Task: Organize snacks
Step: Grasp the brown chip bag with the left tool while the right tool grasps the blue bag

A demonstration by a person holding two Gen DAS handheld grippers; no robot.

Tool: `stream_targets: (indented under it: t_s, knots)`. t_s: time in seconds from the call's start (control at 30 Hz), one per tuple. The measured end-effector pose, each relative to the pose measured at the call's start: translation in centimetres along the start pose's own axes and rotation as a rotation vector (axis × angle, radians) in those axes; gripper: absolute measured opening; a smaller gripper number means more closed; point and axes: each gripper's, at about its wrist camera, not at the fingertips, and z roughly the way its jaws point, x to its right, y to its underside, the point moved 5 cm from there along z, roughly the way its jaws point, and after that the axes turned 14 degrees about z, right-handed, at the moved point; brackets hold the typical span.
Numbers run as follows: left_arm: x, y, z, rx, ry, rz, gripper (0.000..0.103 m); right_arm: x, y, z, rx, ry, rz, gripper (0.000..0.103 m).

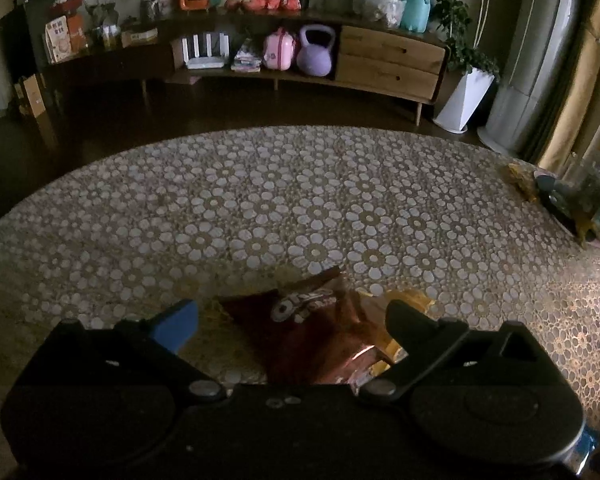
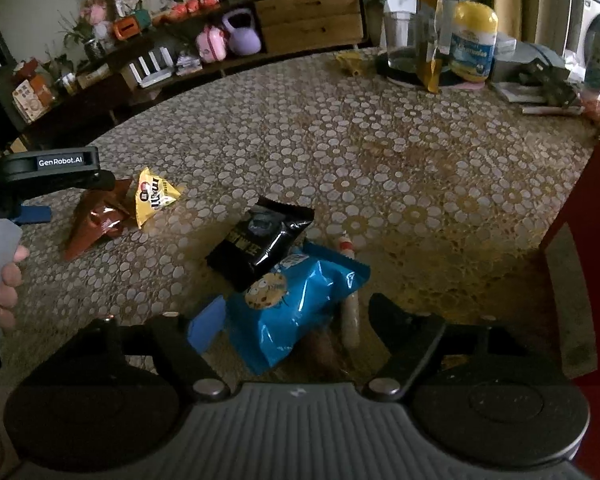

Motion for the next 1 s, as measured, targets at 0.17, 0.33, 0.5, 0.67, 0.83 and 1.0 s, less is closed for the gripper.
stream_targets:
  t_s: [0.17,0.33,0.5,0.67,0.83,1.0]
  knots:
    - [-0.2,0.3,1.3,-0.027,0.017,-0.026,0.095,-0.3,0.3,0.9,-0.016,0.025,-0.005,0.074]
    - [-0.7,0.8,2.2,-0.040,0.057,-0.063,0.086,-0.5,0.4,1.1,-0.018,0.016,-0.005,0.064]
    - [-0.6,1.0,1.8,-0.029,0.077,-0.068,0.074,-1.0,0.5,0.8,-0.014,0.009,-0.016,0.050]
    - [-0.2,1.3,1.2,-0.010,0.071,-0.052,0.061,-0.8,0.6,0.5,-0.004,0.010,-0.018,0.041]
    - [0.0,1.6,0.1,0.010,0.102,-0.050,0.043,-0.4,0.6,-0.4,0.013,0.004,-0.013,0.034]
    - [-0.4,2.5,-1.0,0.003,0.101,-0.042,0.042,0.3,0.8,-1.5,0.025,0.001,-0.004,0.032]
